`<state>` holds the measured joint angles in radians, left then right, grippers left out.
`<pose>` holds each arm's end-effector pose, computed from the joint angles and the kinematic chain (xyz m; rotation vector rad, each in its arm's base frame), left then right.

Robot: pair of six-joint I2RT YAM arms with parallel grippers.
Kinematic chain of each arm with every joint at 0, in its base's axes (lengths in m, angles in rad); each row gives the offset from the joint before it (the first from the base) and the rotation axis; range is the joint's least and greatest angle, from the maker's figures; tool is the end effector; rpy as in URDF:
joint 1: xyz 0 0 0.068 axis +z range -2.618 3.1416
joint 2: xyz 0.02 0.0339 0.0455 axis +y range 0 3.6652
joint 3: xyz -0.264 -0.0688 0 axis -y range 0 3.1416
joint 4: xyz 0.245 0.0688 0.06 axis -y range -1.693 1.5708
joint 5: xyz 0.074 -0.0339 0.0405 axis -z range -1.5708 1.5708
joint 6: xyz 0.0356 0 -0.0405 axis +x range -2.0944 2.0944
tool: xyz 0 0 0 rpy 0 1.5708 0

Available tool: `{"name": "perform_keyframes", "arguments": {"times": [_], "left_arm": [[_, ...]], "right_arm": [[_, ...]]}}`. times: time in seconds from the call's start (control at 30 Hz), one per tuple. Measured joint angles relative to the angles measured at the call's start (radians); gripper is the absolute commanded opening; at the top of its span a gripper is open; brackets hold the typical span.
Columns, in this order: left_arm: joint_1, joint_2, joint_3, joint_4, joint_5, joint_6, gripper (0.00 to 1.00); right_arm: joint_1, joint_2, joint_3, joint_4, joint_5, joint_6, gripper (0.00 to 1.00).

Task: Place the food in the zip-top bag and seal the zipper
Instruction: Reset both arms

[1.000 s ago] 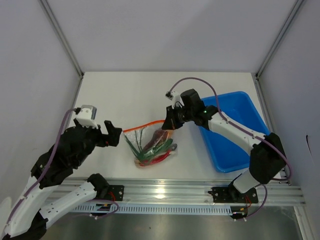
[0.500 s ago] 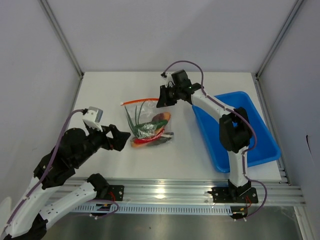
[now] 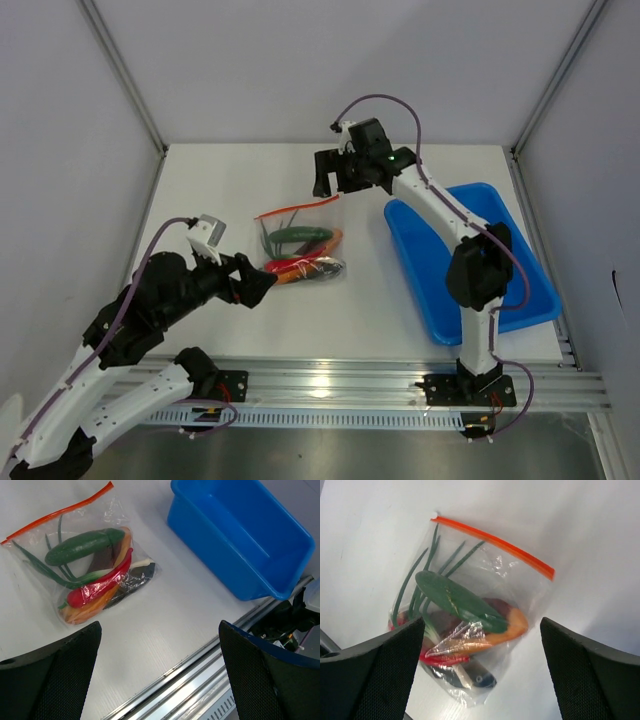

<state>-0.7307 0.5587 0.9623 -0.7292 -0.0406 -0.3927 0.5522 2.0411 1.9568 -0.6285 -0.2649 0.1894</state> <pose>0.0767 -0.0668 0.3698 0.3019 1.9392 -0.7166 0.3959 0.2549 0.3171 -0.5637 2.2811 0.6800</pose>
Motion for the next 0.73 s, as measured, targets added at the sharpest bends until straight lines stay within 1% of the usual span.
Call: {"name": "perform_keyframes", "arguments": {"times": [0.07, 0.23, 0.27, 0.37, 0.5, 0.57, 0.73], "left_arm": [[0.000, 0.005, -0.010, 0.012, 0.013, -0.003, 0.99], [0.000, 0.024, -0.043, 0.044, 0.057, -0.026, 0.99], [0.000, 0.028, -0.051, 0.055, 0.067, -0.030, 1.00], [0.000, 0.037, -0.065, 0.074, 0.087, -0.045, 1.00], [0.000, 0.038, -0.084, 0.096, 0.116, -0.074, 1.00], [0.000, 0.036, -0.096, 0.113, 0.130, -0.092, 1.00], [0.000, -0.003, -0.158, 0.148, 0.160, -0.151, 0.99]], "right_arm": [[0.003, -0.087, -0.052, -0.018, 0.059, -0.002, 0.99], [0.014, -0.421, -0.264, -0.066, 0.248, 0.042, 0.99], [0.018, -0.506, -0.331, -0.077, 0.290, 0.058, 0.99], [0.038, -0.695, -0.502, -0.112, 0.367, 0.107, 0.99], [0.081, -0.896, -0.723, -0.166, 0.415, 0.182, 0.99], [0.102, -0.990, -0.805, -0.192, 0.419, 0.224, 0.99], [0.142, -1.217, -0.901, -0.241, 0.426, 0.311, 0.99]]}}
